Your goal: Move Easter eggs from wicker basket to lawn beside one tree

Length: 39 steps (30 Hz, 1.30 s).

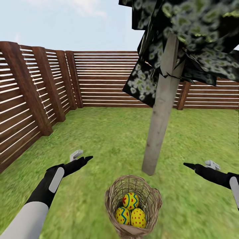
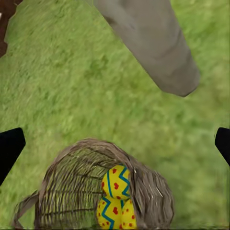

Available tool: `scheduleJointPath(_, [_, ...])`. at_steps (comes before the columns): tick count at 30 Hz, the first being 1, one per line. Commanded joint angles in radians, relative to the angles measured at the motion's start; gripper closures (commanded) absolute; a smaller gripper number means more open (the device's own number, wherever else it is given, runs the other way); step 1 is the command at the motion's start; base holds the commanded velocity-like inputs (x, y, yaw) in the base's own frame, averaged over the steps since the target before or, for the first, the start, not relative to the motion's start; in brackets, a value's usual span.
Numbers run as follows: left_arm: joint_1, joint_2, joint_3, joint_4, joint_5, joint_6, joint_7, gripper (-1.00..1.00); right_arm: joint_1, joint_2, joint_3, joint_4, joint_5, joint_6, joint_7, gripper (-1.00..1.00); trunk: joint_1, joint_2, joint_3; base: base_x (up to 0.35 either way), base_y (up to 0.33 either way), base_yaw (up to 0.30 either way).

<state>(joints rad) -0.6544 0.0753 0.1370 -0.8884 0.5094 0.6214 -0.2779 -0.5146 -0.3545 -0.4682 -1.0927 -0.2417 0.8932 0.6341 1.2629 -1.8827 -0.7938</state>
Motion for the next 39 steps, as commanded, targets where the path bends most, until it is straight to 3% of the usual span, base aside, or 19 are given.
scheduleJointPath(1, [-0.001,0.0,0.003,0.0,0.003,0.007,-0.002,-1.0,-0.001,0.0,0.009,-0.001,0.001,0.007,0.004,-1.0,-0.001,0.0,-0.001,-0.331,0.0,0.0])
scheduleJointPath(10, [-0.001,-0.001,0.003,0.0,0.003,0.006,0.0,-1.0,-0.001,-0.002,0.028,-0.004,0.002,0.009,0.004,-1.0,-0.001,0.0,-0.001,-0.331,0.0,0.0])
scheduleJointPath(26, [-0.001,0.0,0.003,-0.001,0.003,0.006,0.0,-1.0,-0.001,-0.001,0.034,-0.004,0.001,0.01,0.004,-1.0,-0.001,0.0,-0.001,-0.118,0.0,0.0])
scheduleJointPath(28, [-0.001,0.001,0.004,-0.001,0.003,0.006,-0.001,-1.0,-0.001,-0.002,0.057,-0.004,0.002,0.01,0.004,-1.0,-0.001,0.0,-0.001,-0.069,0.0,0.0])
scheduleJointPath(33, [-0.001,0.0,0.004,-0.001,0.003,0.005,-0.001,-1.0,-0.005,-0.001,0.177,-0.041,0.025,0.028,0.002,-1.0,-0.001,0.0,-0.001,-0.017,0.0,0.0])
scheduleJointPath(34, [-0.001,0.001,0.004,-0.001,0.003,0.005,-0.001,-1.0,-0.011,0.001,0.235,-0.084,0.063,0.075,0.0,-1.0,-0.001,0.0,-0.001,-0.003,0.0,0.0])
scheduleJointPath(37, [-0.001,0.004,0.006,-0.003,0.003,0.006,-0.001,-1.0,-0.028,0.01,0.337,-0.141,0.182,0.107,0.0,-1.0,-0.001,0.0,-0.001,-0.001,0.0,0.0])
scheduleJointPath(39, [-0.001,0.006,0.011,-0.004,0.002,0.006,-0.001,-1.0,-0.058,0.051,0.406,-0.15,0.295,0.114,-0.001,-1.0,-0.001,0.0,-0.001,0.0,0.0,0.0])
